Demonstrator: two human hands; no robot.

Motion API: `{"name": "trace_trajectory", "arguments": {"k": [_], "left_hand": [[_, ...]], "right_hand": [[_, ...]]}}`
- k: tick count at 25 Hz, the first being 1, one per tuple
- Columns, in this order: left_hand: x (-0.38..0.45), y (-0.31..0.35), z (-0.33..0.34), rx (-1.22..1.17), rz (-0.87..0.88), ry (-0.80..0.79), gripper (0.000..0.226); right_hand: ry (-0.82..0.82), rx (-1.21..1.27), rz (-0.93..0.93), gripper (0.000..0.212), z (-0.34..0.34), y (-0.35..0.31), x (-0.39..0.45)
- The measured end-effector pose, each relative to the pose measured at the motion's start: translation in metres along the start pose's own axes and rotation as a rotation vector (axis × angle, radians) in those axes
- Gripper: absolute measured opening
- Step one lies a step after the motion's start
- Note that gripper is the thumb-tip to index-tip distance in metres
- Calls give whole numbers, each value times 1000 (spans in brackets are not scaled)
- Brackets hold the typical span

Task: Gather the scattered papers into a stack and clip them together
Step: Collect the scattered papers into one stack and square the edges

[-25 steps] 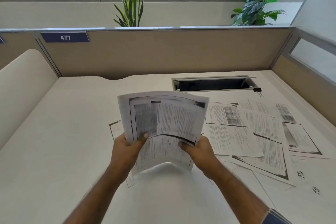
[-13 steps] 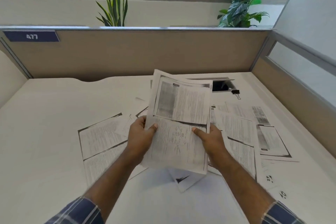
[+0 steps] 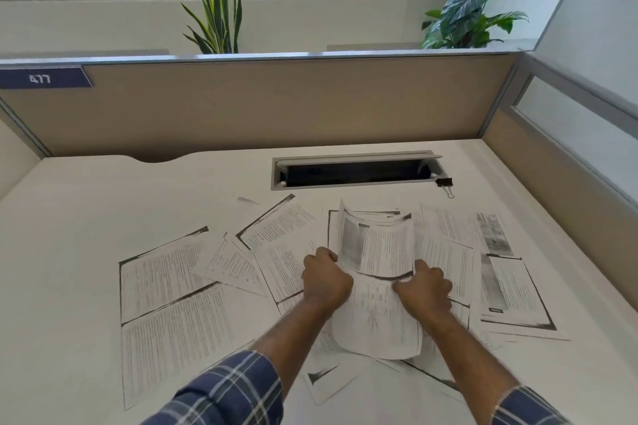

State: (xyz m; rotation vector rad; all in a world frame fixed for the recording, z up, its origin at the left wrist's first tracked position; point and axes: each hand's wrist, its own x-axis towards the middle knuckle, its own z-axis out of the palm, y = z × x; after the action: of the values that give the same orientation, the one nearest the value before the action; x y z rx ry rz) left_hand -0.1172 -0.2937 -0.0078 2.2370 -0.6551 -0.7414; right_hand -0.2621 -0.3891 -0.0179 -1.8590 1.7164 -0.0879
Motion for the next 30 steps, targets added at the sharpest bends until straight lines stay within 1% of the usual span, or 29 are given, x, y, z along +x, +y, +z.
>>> {"name": "trace_trajectory", "arguments": {"k": [2, 4, 5, 6, 8, 9, 11, 12, 13, 14, 16, 17, 18, 20, 24, 26, 28, 30], "left_hand": [[3, 2, 2, -39, -57, -9, 40], [2, 1, 1, -93, -81, -20, 34], [1, -1, 0, -132, -90, -22, 30], [0, -1, -2, -195, -114, -16, 29], [-4, 0, -9, -347, -191, 29, 39], [-6, -2, -13, -415, -223, 62, 45], [-13, -13, -21, -508, -270, 113, 50], [-16, -20, -24, -513, -285, 125, 46], [-19, -27, -27, -468, -300, 136, 40], [-21, -34, -29, -362, -324, 160, 35], [-24, -44, -32, -83, -386, 243, 35], [-25, -45, -32, 1, -401, 267, 38], [-25, -45, -32, 23, -402, 275, 41], [-26, -45, -34, -37, -387, 288, 47], [-27, -46, -40, -291, -282, 343, 46], [-30, -45, -44, -389, -206, 362, 55], [-32, -44, -52, -426, -145, 356, 64], [-32, -48, -61, -427, -107, 327, 61]], "right_hand": [[22, 155, -16, 46, 2, 2, 5], [66, 334, -57, 38, 4, 4, 3], [80, 394, -68, 39, 4, 4, 2], [79, 441, -76, 44, 4, 3, 0], [55, 501, -110, 57, 3, -2, -2], [31, 513, -142, 56, 2, -5, -1], [-32, 508, -218, 44, 1, -13, 1], [-63, 490, -254, 40, 2, -18, 1], [-88, 462, -284, 40, 5, -23, 0], [-108, 426, -310, 41, 9, -27, -2], [-137, 362, -353, 41, 21, -34, -7], [-145, 343, -365, 40, 28, -35, -9], [-150, 333, -367, 40, 33, -34, -10], [-148, 321, -357, 40, 40, -33, -13], [-130, 335, -349, 39, 44, -30, -18], [-139, 361, -347, 40, 43, -29, -21], [-171, 411, -331, 38, 42, -29, -23], [-201, 456, -302, 37, 40, -29, -24]]}}
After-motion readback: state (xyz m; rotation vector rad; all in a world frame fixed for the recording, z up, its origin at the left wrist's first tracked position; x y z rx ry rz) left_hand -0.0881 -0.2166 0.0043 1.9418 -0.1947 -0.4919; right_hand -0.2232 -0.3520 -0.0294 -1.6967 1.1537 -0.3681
